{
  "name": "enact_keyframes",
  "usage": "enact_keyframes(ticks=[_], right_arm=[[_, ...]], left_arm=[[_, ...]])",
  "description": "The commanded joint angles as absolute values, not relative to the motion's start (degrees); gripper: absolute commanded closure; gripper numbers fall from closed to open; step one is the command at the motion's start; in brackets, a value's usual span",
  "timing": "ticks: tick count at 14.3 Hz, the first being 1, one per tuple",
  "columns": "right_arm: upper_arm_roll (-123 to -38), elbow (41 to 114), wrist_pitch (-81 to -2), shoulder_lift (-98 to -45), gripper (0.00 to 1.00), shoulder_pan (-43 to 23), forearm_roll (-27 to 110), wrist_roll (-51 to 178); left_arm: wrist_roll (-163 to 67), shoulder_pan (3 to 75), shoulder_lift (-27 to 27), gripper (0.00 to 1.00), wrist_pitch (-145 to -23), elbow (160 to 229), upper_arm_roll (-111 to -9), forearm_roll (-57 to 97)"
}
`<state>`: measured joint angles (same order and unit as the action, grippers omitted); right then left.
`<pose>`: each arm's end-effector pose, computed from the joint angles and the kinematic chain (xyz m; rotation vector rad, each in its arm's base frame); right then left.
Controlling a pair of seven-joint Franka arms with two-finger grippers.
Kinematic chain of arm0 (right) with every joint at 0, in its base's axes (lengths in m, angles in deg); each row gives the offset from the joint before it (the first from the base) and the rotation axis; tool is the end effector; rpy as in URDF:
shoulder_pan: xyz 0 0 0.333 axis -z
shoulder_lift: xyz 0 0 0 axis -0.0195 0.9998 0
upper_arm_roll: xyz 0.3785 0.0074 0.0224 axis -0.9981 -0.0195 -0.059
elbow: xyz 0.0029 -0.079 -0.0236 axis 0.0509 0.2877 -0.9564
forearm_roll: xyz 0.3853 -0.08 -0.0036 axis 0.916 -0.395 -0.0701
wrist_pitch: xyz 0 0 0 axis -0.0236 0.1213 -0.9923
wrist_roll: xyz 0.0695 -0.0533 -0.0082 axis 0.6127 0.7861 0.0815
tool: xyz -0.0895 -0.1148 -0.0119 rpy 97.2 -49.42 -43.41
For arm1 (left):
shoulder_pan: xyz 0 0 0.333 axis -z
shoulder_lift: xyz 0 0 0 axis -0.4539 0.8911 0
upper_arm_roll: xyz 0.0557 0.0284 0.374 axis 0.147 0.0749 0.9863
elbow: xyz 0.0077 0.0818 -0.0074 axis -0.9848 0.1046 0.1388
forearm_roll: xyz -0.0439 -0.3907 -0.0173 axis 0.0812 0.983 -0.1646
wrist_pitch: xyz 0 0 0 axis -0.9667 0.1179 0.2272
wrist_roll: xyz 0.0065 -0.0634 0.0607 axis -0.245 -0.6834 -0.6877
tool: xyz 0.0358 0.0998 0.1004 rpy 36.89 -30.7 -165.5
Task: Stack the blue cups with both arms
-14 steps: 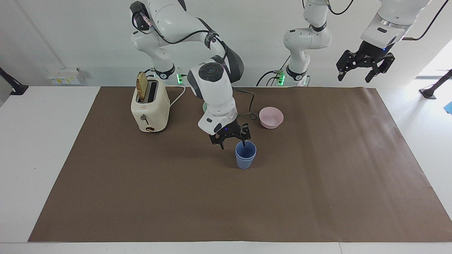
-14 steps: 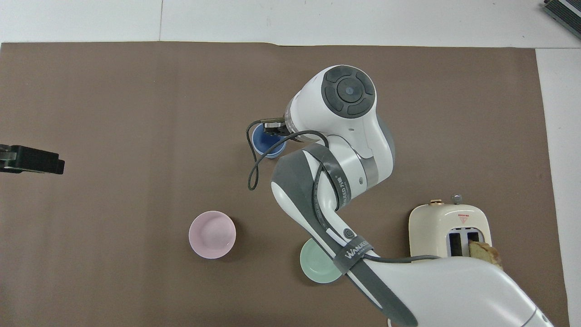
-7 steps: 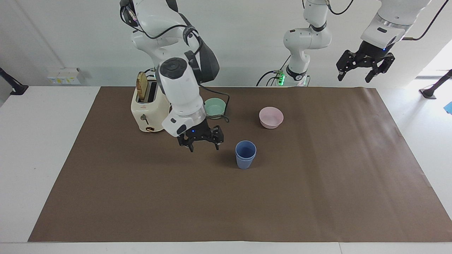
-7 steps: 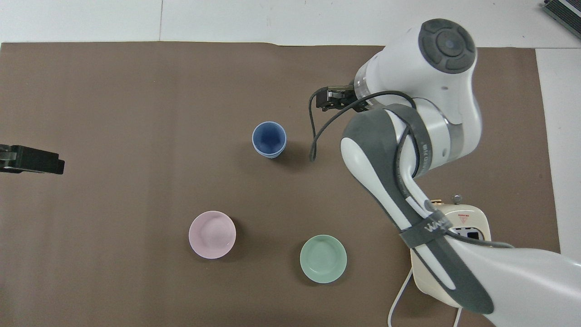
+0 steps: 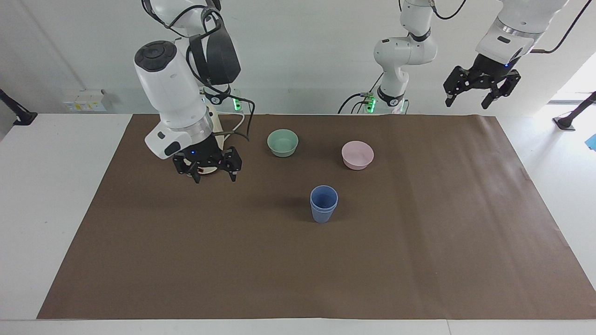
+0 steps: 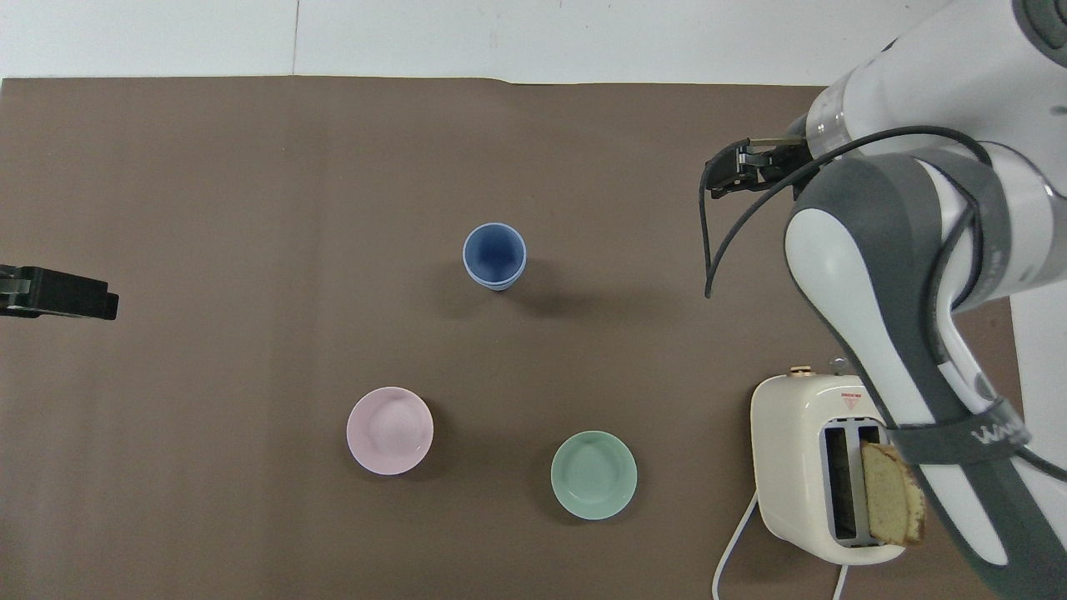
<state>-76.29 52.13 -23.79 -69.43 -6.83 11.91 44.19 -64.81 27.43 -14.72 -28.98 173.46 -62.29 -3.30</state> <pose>0.6691 0.1263 0.5827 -3.0876 0.0062 -0.1161 0.5062 -0.0561 0.7046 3.1097 -0.1873 0.0250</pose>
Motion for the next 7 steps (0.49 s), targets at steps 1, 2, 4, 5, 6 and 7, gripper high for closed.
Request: enact_keyframes(ticks=[1,2,4,5,6,7], right_arm=[[-76.95,52.35,-20.26,-72.02,0.00,-4.34,10.40,47.25],[-76.95,52.35,-19.03,-72.81,0.00,-3.37,10.32,48.30],[-76.95,52.35,-17.44,-73.87,0.00,-1.35,10.23,51.29],[-77.03,52.35,-16.82,-74.13,0.00,-0.12,10.31,51.82],[-77.03,52.35,-16.21,-74.57,0.00,0.93,10.32,52.61],[-76.95,52.43,-15.59,-75.27,0.00,1.55,10.23,53.75]], left_arm=[[-65.40,26.47,-15.56,0.00,-28.40,173.93,-62.67,-2.85],[-65.49,26.47,-15.56,0.00,-28.40,173.84,-62.67,-2.85],[-65.49,26.47,-15.56,0.00,-28.40,173.93,-62.67,-2.85],[-65.40,26.47,-15.56,0.00,-28.40,173.84,-62.67,-2.85],[-65.40,26.47,-15.56,0.00,-28.40,173.84,-62.67,-2.85],[-65.49,26.47,-15.56,0.00,-28.40,173.84,-62.67,-2.85]])
